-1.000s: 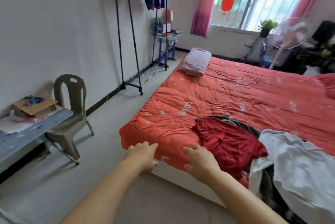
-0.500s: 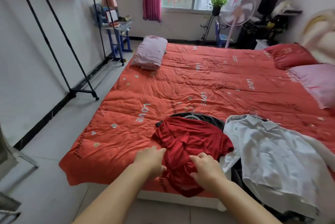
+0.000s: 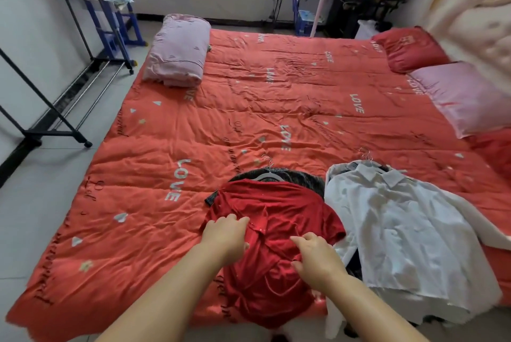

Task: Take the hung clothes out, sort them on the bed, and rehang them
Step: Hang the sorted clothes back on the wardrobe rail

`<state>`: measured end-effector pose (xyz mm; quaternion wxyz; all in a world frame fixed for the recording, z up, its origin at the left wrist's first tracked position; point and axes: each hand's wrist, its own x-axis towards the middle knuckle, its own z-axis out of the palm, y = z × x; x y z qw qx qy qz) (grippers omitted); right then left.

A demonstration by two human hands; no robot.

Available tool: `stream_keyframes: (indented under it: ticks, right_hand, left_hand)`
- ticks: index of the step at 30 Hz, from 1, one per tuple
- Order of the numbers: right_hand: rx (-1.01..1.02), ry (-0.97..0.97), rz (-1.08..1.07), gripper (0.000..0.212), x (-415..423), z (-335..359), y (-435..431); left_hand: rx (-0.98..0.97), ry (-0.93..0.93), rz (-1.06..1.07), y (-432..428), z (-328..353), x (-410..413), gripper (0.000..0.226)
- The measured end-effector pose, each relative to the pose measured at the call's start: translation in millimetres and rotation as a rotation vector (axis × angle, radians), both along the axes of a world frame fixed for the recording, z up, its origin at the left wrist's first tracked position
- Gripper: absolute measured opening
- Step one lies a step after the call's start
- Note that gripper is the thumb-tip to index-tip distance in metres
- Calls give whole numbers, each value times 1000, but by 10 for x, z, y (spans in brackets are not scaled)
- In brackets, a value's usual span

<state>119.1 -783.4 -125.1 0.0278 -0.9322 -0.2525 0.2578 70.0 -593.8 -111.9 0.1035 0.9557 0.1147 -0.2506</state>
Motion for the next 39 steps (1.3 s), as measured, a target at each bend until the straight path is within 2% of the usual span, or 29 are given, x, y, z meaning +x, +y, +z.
stream_keyframes:
  ticks: [11,22,33,37,39]
  right_hand:
    - [-27,135,76,55,1353,-621,290]
    - [-58,287,130,54,2904,-1850,798]
    - [66,224,35,59,3507,-2872,1223]
    - [59,97,21,48,3529,-2951,1258]
    - [122,89,2,40,3524,-2893,1261]
  left_hand:
    - [-21,70,128,178,-615,991,59]
    - [-81,128,270,259,-1552,2042,56]
    - [-133,151,328,355,-2288,2553,56]
    - [-123,149,329,408,-2360,2546,56]
    - [-115,136,334,434,-2348,2510,56]
